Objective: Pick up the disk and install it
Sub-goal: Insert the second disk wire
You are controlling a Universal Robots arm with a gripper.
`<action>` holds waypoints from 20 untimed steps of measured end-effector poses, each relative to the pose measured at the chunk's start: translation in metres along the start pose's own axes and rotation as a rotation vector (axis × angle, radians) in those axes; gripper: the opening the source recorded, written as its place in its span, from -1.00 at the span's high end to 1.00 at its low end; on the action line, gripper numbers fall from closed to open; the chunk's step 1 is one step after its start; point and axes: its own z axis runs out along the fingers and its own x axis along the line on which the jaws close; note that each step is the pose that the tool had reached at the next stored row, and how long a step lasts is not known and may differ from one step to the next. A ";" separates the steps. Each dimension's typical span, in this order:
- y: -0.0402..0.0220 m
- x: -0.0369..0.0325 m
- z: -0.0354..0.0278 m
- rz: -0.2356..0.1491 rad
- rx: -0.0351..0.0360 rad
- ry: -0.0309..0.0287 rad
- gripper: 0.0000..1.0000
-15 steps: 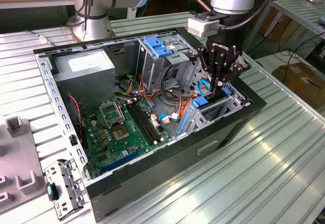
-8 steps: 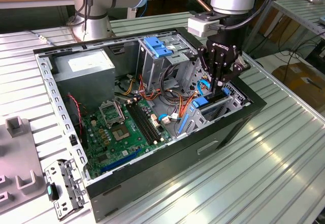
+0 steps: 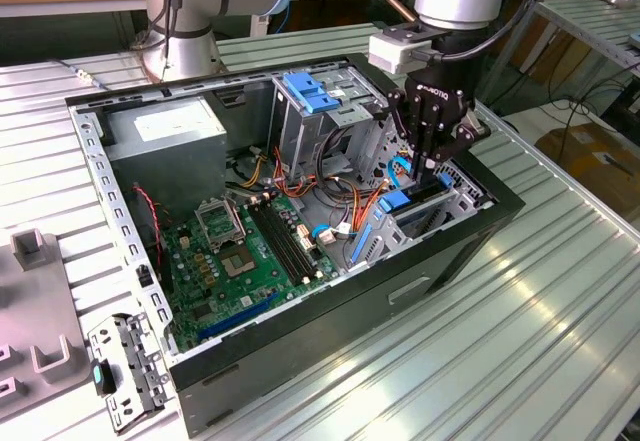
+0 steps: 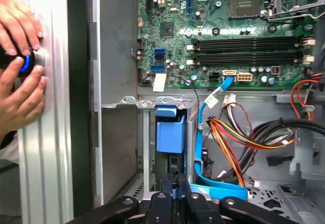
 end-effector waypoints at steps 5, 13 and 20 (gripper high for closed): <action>0.0010 0.0085 0.0019 0.006 0.0017 -0.1062 0.68; 0.0019 0.0157 0.0036 0.007 0.0020 -0.1192 0.68; 0.0019 0.0159 0.0036 0.007 0.0020 -0.1191 0.68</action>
